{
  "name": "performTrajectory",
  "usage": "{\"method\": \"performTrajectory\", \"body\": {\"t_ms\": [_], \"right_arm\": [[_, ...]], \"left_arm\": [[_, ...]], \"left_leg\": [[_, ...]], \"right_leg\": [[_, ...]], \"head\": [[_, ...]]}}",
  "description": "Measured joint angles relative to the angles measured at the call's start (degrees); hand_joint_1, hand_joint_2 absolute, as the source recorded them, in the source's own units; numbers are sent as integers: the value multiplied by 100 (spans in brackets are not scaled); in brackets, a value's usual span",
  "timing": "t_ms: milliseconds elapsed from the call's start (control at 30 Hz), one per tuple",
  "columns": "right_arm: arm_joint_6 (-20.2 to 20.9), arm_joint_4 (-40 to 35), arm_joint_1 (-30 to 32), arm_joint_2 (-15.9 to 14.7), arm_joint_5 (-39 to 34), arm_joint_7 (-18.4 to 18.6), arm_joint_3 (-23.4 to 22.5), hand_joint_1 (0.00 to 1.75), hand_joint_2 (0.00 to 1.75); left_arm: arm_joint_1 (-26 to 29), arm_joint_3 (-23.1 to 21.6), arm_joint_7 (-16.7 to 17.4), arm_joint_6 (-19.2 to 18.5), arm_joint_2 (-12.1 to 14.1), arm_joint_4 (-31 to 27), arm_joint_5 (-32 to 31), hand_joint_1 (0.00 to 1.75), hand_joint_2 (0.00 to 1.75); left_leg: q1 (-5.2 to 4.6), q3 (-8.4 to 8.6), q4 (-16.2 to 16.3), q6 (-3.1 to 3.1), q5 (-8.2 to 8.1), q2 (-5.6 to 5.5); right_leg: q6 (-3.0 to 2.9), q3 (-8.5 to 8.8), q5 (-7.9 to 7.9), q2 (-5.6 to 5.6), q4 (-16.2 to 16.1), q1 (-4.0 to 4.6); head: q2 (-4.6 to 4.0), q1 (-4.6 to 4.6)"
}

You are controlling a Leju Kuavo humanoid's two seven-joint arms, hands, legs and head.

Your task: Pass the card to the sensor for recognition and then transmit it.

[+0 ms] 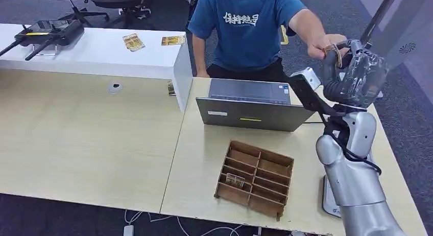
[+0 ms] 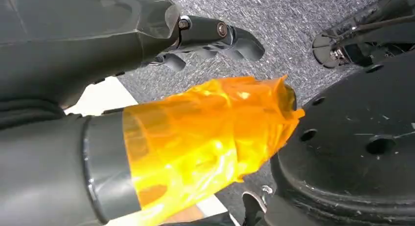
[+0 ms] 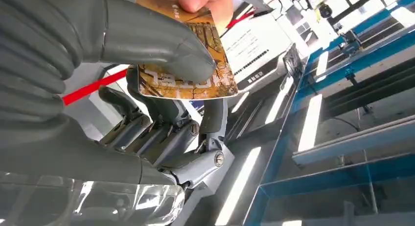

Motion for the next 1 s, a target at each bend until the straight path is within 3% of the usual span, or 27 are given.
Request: {"method": "performTrajectory", "body": {"t_ms": [67, 100, 767, 1000], "right_arm": [[0, 11, 2, 0, 0, 7, 2, 175, 175], [-2, 20, 2, 0, 0, 0, 2, 0, 175], [-258, -101, 344, -87, -87, -122, -55, 0, 175], [-516, -823, 900, -120, -780, -703, -170, 0, 175]], "left_arm": [[-11, 13, 33, 7, 0, 0, -15, 0, 0], [-13, 19, 37, 7, 0, 0, -32, 0, 0], [-19, 262, 44, 79, -57, 0, -160, 0, 0], [3, 387, 44, 140, -142, 0, -120, 0, 0]], "left_leg": [[0, -1, 0, 0, 0, 0], [0, -1, 0, 0, 0, 0], [0, 0, 0, 0, 0, 0], [0, 0, 0, 0, -1, 0]], "right_leg": [[0, -1, 0, 0, 0, 0], [0, -1, 0, 0, 0, 0], [0, -2, 0, 2, 0, 0], [0, -3, -1, 2, -1, 0]], "head": [[0, 0], [0, 0], [0, 0], [0, -2]]}}
